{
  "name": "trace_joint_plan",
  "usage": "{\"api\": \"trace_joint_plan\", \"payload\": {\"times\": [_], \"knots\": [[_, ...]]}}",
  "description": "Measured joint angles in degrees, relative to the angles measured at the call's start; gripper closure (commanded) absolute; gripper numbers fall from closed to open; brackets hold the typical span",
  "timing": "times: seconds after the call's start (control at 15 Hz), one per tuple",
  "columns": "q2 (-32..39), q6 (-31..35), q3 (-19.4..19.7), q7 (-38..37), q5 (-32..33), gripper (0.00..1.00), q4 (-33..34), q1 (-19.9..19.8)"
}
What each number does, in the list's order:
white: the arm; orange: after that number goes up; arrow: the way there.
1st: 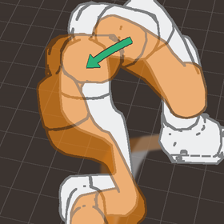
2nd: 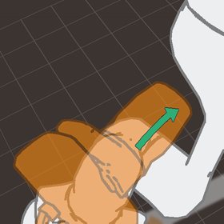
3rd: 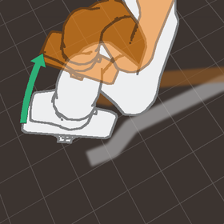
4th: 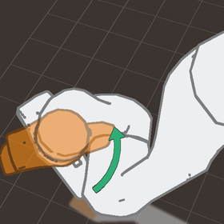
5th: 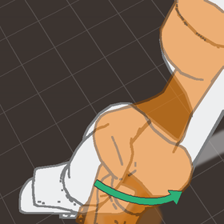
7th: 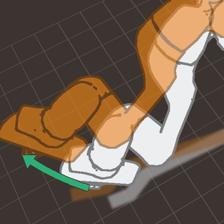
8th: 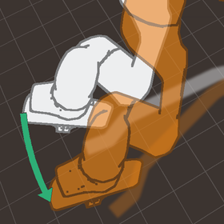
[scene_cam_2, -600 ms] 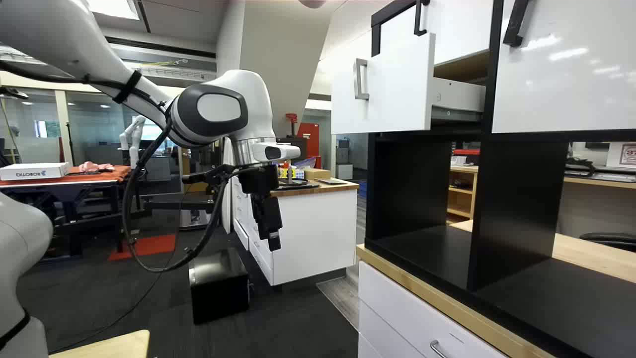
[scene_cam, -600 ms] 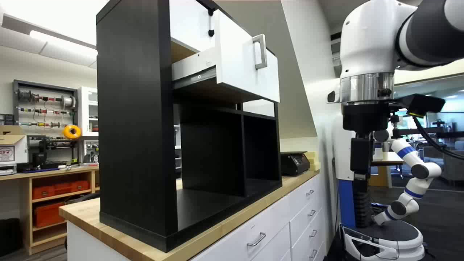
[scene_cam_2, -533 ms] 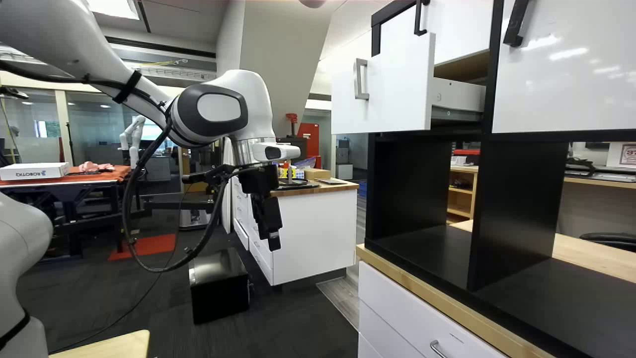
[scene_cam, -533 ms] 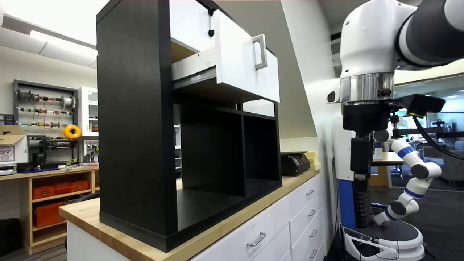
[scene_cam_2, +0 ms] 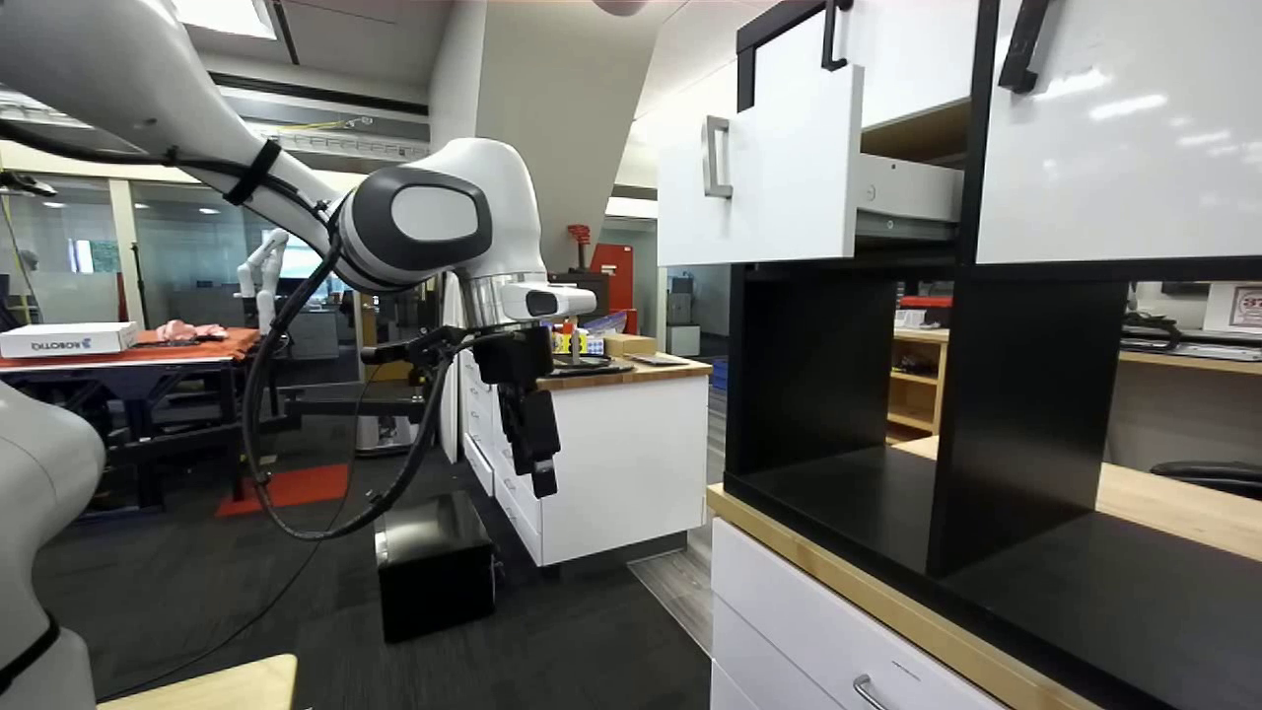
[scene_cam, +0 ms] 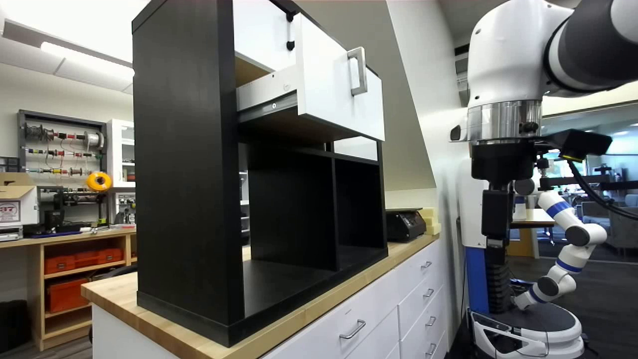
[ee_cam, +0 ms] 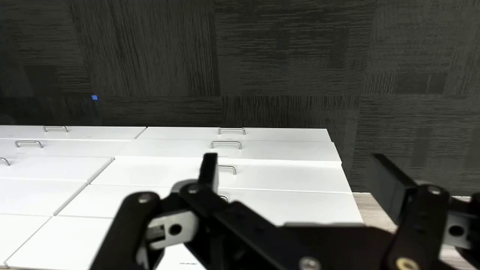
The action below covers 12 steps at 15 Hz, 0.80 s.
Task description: Close the open drawer
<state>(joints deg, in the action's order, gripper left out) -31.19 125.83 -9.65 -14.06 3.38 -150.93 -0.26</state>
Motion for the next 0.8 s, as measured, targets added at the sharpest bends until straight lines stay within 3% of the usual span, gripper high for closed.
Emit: {"api": "trace_joint_plan", "payload": {"times": [0.8], "knots": [[0.0,0.0,0.0,0.2,0.1,0.0,0.9,0.7]]}}
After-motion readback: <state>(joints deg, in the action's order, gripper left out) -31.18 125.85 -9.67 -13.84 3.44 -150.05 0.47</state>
